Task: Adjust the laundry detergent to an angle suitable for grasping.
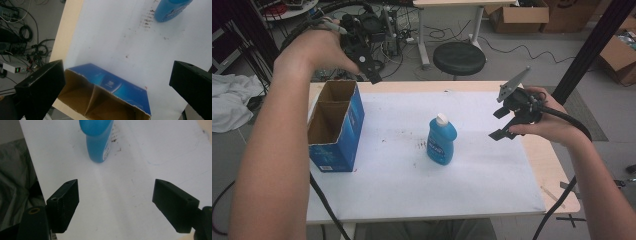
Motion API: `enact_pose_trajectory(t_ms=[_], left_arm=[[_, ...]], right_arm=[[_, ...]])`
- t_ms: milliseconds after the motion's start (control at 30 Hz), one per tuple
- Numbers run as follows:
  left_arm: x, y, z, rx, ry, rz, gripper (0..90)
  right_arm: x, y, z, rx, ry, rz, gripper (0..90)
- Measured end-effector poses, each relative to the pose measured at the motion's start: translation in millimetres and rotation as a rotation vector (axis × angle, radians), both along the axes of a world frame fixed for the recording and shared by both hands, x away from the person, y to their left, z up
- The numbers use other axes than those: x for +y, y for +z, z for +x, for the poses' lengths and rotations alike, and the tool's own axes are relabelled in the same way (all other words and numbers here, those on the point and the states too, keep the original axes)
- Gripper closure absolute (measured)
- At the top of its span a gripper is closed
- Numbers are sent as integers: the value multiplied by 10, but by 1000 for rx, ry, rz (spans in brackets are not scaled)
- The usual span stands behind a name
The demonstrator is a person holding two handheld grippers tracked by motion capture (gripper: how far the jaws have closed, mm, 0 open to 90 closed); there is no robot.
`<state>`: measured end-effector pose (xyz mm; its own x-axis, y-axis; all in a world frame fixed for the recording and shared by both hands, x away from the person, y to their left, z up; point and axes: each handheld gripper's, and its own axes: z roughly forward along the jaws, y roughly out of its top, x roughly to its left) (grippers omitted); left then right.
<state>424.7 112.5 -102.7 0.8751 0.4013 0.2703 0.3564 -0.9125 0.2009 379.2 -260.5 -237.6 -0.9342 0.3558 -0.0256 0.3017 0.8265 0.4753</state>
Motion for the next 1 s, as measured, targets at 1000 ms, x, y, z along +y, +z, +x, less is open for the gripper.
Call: enact_pose_trajectory(t_ms=[1000], left_arm=[[-13,-110,-24,26,7,7,8]], right_arm=[[-61,-457,-175,-148,-117,375,187]])
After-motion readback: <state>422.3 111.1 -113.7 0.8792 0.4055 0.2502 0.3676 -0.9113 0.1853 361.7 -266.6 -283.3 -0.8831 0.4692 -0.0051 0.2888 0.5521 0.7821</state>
